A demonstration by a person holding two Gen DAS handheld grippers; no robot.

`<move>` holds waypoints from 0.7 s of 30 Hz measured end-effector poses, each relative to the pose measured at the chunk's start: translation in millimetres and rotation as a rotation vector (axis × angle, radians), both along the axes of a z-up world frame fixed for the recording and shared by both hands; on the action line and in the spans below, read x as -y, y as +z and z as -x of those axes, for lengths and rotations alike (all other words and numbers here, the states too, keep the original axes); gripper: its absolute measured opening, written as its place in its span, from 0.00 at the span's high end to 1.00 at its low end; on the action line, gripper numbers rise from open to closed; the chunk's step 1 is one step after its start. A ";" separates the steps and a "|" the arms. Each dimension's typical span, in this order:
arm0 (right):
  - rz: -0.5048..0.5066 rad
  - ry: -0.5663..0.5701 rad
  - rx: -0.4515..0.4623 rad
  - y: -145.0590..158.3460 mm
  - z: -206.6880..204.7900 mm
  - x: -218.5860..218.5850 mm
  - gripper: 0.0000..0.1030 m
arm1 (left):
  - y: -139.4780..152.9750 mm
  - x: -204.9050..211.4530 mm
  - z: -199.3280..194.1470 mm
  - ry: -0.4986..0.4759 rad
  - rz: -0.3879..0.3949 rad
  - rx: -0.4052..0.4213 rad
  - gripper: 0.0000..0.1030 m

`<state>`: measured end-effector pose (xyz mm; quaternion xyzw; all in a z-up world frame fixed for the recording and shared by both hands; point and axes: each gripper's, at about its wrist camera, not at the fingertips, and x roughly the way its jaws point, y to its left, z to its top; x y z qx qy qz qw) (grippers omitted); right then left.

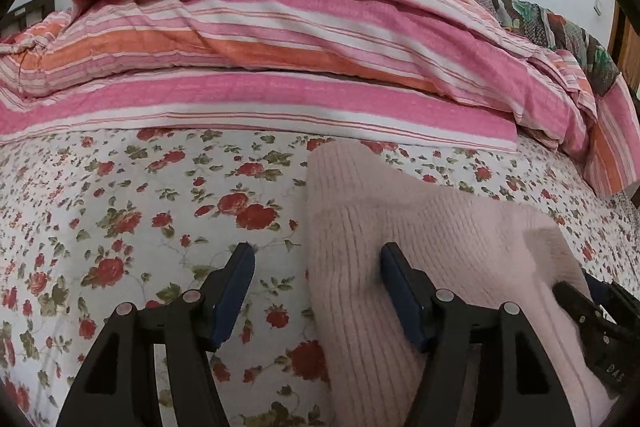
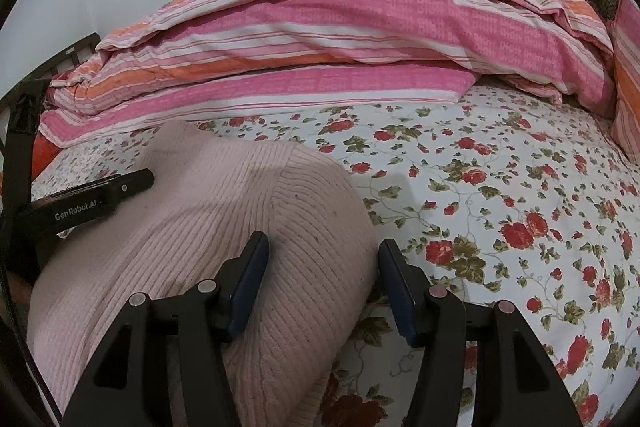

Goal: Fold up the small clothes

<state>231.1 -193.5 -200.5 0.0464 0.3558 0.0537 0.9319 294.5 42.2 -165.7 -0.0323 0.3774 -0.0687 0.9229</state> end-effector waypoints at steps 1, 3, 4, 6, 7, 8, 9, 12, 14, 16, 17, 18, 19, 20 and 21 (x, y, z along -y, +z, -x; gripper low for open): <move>0.003 -0.003 0.002 0.1 0.2 0.0 0.47 | 1.3 0.5 3.4 -0.002 -0.003 0.003 0.37; 0.013 -0.017 0.006 0.2 0.8 -0.3 0.44 | 3.5 -0.9 8.2 -0.007 0.004 -0.002 0.38; 0.016 -0.019 0.007 0.5 1.4 -0.5 0.44 | 5.3 -2.1 13.8 -0.016 0.021 -0.007 0.40; 0.019 -0.023 0.008 1.1 2.0 -0.9 0.44 | 8.5 -5.5 24.0 -0.039 0.054 -0.012 0.40; 0.020 -0.024 0.008 1.5 2.5 -1.2 0.44 | 9.9 -6.8 30.3 -0.047 0.063 -0.009 0.40; 0.022 -0.025 0.009 2.4 3.2 -1.4 0.44 | 11.3 -7.7 36.7 -0.052 0.066 -0.001 0.40; 0.022 -0.024 0.009 3.8 4.0 -1.3 0.44 | 12.5 -8.0 41.9 -0.055 0.067 0.006 0.40; 0.013 -0.020 0.004 9.7 7.8 0.5 0.44 | 17.0 -8.1 59.7 -0.067 0.069 0.015 0.40; 0.005 -0.018 0.005 14.1 13.3 1.1 0.44 | 19.5 -8.2 72.3 -0.081 0.063 0.017 0.40; 0.015 -0.005 0.016 18.7 22.8 0.1 0.44 | 20.4 -8.3 85.8 -0.096 0.054 0.024 0.39; 0.024 -0.001 0.022 20.4 26.9 -0.4 0.44 | 20.5 -8.4 89.5 -0.102 0.054 0.024 0.39; 0.034 0.004 0.029 22.0 31.4 -0.9 0.44 | 20.5 -9.2 94.0 -0.104 0.053 0.026 0.39; 0.040 0.011 0.034 23.3 37.9 -1.3 0.44 | 19.5 -10.3 99.8 -0.102 0.055 0.028 0.39; 0.042 0.012 0.035 23.6 42.0 -1.1 0.44 | 19.1 -11.6 102.0 -0.102 0.059 0.029 0.39; 0.042 0.012 0.034 23.3 45.3 -0.6 0.44 | 18.0 -12.9 105.5 -0.100 0.067 0.027 0.39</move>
